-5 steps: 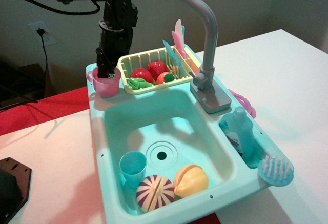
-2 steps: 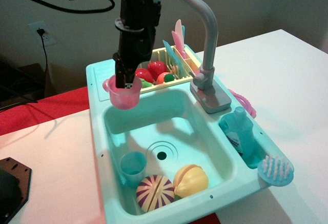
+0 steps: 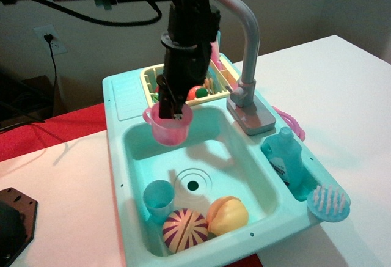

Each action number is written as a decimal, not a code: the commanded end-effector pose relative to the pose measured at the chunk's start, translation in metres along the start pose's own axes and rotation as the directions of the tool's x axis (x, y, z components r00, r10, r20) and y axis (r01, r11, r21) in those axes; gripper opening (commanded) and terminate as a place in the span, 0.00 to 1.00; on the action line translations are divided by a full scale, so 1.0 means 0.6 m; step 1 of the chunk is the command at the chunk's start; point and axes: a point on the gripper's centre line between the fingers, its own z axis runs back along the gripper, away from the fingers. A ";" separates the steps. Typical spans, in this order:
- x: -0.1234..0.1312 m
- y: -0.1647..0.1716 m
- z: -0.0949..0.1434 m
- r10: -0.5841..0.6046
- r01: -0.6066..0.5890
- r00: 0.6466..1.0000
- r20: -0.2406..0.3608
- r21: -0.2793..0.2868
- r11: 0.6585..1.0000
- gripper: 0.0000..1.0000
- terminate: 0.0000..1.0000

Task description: Put cup from counter to sink

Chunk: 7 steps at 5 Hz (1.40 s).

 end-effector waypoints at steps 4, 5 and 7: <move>0.040 0.027 -0.116 0.100 -0.100 0.995 -0.008 0.036 0.994 0.00 0.00; 0.032 0.029 -0.107 0.105 -0.105 0.994 -0.023 0.013 0.994 1.00 0.00; 0.015 0.028 -0.102 0.107 -0.106 0.993 -0.042 0.028 0.994 1.00 1.00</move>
